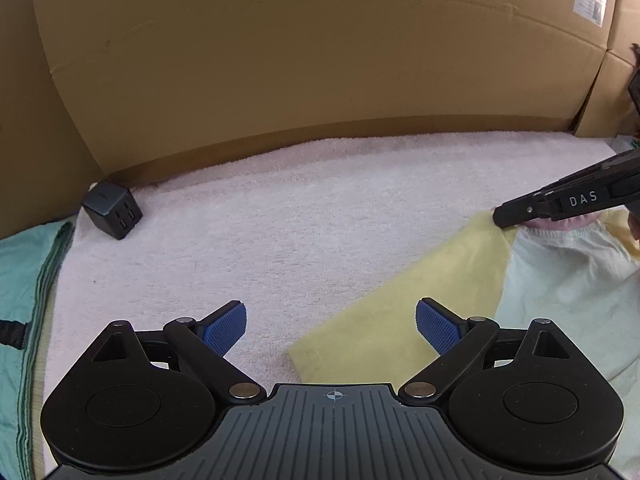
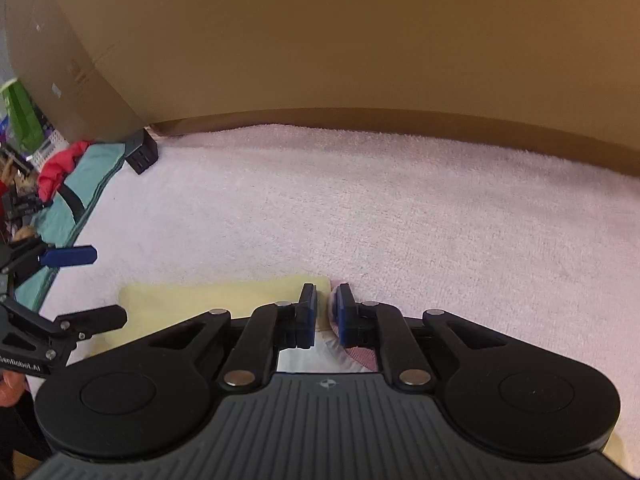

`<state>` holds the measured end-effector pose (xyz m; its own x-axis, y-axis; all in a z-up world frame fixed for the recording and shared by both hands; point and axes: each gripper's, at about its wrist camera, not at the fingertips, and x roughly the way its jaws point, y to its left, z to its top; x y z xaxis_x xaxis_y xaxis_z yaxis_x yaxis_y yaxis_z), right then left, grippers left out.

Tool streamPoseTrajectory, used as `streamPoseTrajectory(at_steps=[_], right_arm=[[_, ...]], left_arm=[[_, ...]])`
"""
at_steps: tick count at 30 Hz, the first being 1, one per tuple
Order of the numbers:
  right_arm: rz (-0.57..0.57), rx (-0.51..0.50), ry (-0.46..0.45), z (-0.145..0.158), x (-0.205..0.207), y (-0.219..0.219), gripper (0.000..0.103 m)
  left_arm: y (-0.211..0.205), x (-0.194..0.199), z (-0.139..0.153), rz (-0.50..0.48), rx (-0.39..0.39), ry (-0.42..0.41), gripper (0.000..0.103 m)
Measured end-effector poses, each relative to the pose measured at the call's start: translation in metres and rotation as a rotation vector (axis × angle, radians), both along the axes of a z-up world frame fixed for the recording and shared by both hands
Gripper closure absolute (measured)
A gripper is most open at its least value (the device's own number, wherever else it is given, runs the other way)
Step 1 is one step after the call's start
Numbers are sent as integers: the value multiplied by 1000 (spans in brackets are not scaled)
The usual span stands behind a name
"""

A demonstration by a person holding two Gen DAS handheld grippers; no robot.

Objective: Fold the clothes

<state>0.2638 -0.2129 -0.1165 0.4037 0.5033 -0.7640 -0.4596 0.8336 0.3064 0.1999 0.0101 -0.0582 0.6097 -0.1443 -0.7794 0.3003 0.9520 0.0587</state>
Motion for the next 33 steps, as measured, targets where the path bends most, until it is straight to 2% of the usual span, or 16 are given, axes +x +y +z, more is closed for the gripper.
streamPoseTrajectory(at_steps=[3,6,8,11,12,13,15,16,17,20,22,24,28,33], right_arm=[[-3,45,-60,16,1,5,92],[-31,62,-158,35,11,15,92],[-22,76,-183,42,23,27,92],[-9,-4,-258,40,36,53,91],[0,-44,-274,36,40,62,84],[22,-77,-234,30,45,67,68],[13,-80,-205,29,43,56,47],[9,-82,-191,29,42,50,47],[3,-39,-196,34,37,34,47],[-85,68,-171,50,20,-37,47],[-148,87,-137,50,12,-84,47],[-218,62,-95,42,6,-126,47],[-283,37,15,13,-2,-174,46],[-281,170,82,-6,1,-177,46]], left_arm=[[2,3,0,17,-8,-5,6],[4,1,3,45,-4,-29,6],[6,1,6,67,0,-49,6],[9,4,8,95,-9,-46,6],[10,5,8,103,-10,-41,6],[10,5,7,107,-7,-35,6],[11,4,5,106,3,-26,6],[12,4,3,102,5,-24,6],[13,3,2,98,7,-22,6],[14,3,-3,93,15,-15,6],[12,6,-5,89,13,-10,6],[7,8,-6,83,7,-7,6],[-7,8,-7,62,20,-7,6],[-20,6,-9,35,47,-5,6]])
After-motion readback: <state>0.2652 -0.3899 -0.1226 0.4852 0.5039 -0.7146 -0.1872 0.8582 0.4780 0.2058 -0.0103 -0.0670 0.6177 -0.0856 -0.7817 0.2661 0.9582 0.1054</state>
